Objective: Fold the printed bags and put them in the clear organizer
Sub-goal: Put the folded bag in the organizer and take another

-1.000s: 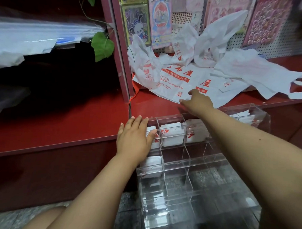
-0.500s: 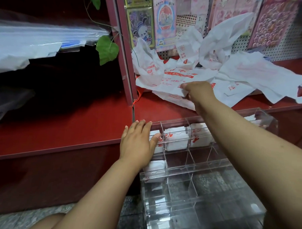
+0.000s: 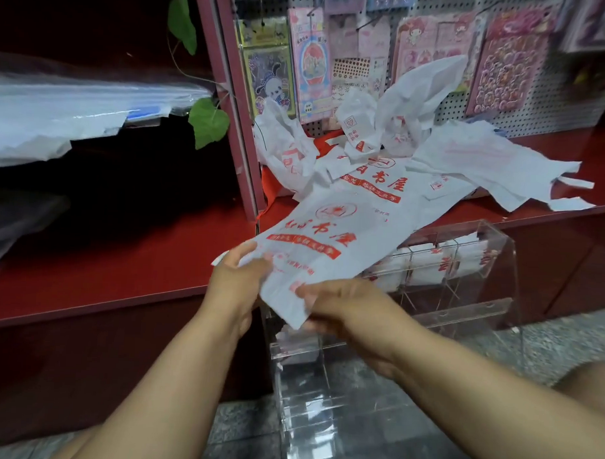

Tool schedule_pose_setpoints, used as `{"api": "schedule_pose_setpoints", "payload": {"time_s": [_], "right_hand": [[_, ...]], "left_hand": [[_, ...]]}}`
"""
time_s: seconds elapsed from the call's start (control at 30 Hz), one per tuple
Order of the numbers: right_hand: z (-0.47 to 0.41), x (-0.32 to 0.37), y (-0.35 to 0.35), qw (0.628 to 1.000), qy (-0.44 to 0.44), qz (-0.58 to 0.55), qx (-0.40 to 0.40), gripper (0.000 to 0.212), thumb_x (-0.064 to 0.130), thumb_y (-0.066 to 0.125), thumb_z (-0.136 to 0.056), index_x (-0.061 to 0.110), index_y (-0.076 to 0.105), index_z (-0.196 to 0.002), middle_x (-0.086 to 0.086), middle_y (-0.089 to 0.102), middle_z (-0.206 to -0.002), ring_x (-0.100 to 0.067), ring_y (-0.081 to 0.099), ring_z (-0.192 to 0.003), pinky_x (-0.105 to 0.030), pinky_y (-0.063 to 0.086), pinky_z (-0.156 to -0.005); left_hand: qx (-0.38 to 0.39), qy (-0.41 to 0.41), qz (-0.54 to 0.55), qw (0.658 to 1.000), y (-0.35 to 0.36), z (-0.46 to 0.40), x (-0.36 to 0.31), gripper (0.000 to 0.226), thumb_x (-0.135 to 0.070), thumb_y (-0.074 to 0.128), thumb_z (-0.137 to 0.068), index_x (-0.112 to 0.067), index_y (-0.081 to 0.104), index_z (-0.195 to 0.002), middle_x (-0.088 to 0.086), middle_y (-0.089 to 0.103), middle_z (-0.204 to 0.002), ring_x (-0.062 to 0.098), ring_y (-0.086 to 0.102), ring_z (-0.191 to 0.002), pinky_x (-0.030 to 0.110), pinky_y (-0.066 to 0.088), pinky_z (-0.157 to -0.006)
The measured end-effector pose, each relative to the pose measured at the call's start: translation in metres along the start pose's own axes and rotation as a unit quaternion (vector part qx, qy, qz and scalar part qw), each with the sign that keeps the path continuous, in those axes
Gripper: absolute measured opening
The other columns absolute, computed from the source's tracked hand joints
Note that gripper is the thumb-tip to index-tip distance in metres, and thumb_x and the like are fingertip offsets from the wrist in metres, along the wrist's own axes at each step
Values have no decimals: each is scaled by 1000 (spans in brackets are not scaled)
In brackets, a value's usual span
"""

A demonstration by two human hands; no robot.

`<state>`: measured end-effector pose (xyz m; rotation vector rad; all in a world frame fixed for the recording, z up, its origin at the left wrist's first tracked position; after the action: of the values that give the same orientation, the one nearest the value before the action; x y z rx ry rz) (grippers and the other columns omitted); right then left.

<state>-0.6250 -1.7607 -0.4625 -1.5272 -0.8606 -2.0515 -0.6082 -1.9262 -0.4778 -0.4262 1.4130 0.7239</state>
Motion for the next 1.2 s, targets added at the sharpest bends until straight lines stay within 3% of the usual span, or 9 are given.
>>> {"api": "schedule_pose_setpoints", "payload": {"time_s": [0.1, 0.17, 0.3, 0.43, 0.6, 0.77, 0.87, 1.0, 1.2], "right_hand": [[19, 7, -2, 978, 0, 202, 56, 8, 21, 58, -95, 25, 63, -99, -7, 64, -64, -12, 56, -45, -19, 45, -44], [10, 19, -26, 948, -60, 307, -60, 7, 29, 62, -91, 26, 67, -96, 1, 63, -60, -7, 54, -42, -21, 44, -48], [-15, 28, -94, 882, -113, 368, -272, 13, 33, 65, -88, 22, 66, -94, -2, 69, -82, -14, 64, -68, -32, 52, -71], [-28, 13, -133, 844, -35, 451, -288, 35, 38, 66, -86, 18, 54, -111, 0, 65, -90, -22, 63, -81, -36, 50, -76], [-41, -18, -126, 905, 33, 375, -200, 61, 27, 76, -80, 21, 31, -120, -5, 55, -110, -24, 59, -96, -32, 49, -72], [-41, -22, -126, 965, -49, 212, -148, 50, -8, 69, -79, 26, 48, -109, -16, 69, -96, -40, 65, -99, -47, 54, -87], [-36, -8, -122, 961, -111, 204, -148, 64, -10, 66, -81, 37, 50, -121, -26, 62, -93, -37, 65, -97, -44, 55, -89], [-36, 3, -119, 962, -134, 228, -74, 75, -3, 68, -83, 58, 50, -123, 1, 61, -125, -14, 62, -110, -39, 52, -94], [-31, 15, -121, 961, -135, 203, -128, 49, 0, 66, -85, 34, 62, -119, 9, 61, -125, -3, 61, -98, -39, 54, -90]], "left_hand": [[0, -7, -42, 999, -18, -1, -3, 20, 6, 61, -90, -1, 64, -108, 16, 71, -89, 24, 69, -69, 32, 59, -67], [32, -19, -75, 996, -28, -2, -7, 17, 5, 62, -89, -5, 66, -102, 13, 73, -87, 21, 72, -67, 30, 61, -64], [95, -63, -156, 981, -49, -2, -7, 22, 8, 62, -87, -9, 70, -99, 15, 74, -98, 25, 73, -76, 34, 61, -68], [124, -101, -186, 969, -66, -5, -4, 28, 11, 62, -86, -6, 69, -107, 16, 73, -104, 27, 74, -83, 36, 62, -67], [122, -90, -169, 974, -70, -9, 1, 30, 15, 61, -84, -8, 70, -103, 14, 72, -109, 24, 74, -85, 31, 60, -64], [106, -63, -157, 980, -71, -12, 4, 30, 15, 62, -83, -8, 71, -100, 15, 72, -109, 23, 73, -85, 29, 61, -71], [100, -36, -161, 981, -71, -12, -2, 30, 15, 63, -82, -9, 72, -98, 14, 72, -106, 22, 72, -83, 28, 61, -71], [98, -4, -175, 980, -70, -12, -9, 31, 14, 65, -82, -10, 72, -99, 12, 73, -103, 23, 72, -84, 28, 60, -68], [66, 43, -161, 984, -70, -13, -17, 30, 12, 69, -79, -12, 73, -96, 11, 74, -99, 18, 71, -80, 23, 59, -70]]}}
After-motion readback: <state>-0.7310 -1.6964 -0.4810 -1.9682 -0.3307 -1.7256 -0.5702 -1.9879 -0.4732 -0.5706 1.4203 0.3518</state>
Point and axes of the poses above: each hand's wrist, its own z-axis away from the middle knuckle, its own y-axis out of the palm, x = y × z, the point moved 2 cm from there along -z, towards the middle knuckle
